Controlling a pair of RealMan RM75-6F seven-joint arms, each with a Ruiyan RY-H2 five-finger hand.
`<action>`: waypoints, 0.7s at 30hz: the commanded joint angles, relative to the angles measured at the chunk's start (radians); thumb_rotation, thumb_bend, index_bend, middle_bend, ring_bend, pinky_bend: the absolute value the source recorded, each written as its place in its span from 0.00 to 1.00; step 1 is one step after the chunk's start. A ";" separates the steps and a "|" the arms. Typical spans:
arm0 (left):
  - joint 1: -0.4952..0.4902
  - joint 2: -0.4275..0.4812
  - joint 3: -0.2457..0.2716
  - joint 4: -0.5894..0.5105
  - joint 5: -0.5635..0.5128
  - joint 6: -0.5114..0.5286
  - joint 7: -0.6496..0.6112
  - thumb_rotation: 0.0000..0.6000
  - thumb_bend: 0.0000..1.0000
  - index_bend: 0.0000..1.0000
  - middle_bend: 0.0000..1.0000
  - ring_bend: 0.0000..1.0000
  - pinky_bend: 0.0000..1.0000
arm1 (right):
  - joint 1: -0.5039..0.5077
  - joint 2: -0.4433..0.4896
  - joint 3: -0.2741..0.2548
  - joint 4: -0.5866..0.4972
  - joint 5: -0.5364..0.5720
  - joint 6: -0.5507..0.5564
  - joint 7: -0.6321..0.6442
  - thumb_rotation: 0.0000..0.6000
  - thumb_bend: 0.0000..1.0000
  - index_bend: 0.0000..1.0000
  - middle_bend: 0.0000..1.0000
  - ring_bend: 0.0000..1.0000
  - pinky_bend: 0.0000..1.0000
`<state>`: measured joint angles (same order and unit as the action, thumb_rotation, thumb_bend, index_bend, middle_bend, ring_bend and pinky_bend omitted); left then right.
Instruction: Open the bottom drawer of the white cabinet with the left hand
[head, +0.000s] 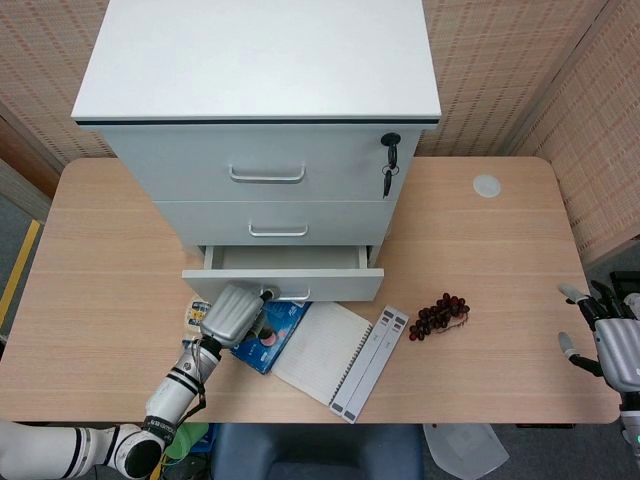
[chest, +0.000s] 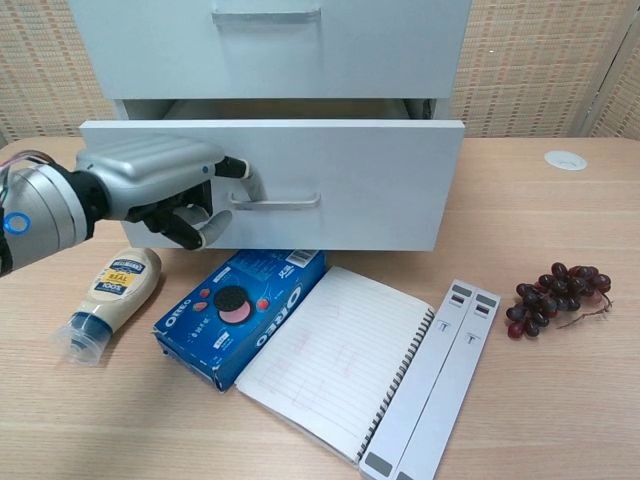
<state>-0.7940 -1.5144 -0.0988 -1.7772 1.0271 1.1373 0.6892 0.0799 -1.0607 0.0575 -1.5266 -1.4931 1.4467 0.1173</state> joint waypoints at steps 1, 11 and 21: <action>0.005 0.004 0.009 -0.015 0.007 0.005 0.010 1.00 0.58 0.27 0.97 1.00 1.00 | 0.000 -0.001 0.000 0.000 0.000 0.001 0.000 1.00 0.35 0.18 0.30 0.18 0.22; 0.023 0.018 0.031 -0.065 0.029 0.016 0.023 1.00 0.58 0.27 0.97 1.00 1.00 | 0.002 -0.005 0.000 0.003 -0.004 0.000 0.001 1.00 0.35 0.18 0.30 0.18 0.22; 0.043 0.033 0.053 -0.111 0.065 0.027 0.027 1.00 0.58 0.27 0.97 1.00 1.00 | 0.003 -0.008 0.001 0.006 -0.005 0.000 0.001 1.00 0.35 0.18 0.30 0.18 0.22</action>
<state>-0.7522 -1.4823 -0.0479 -1.8862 1.0905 1.1649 0.7145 0.0829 -1.0687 0.0581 -1.5205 -1.4987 1.4471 0.1183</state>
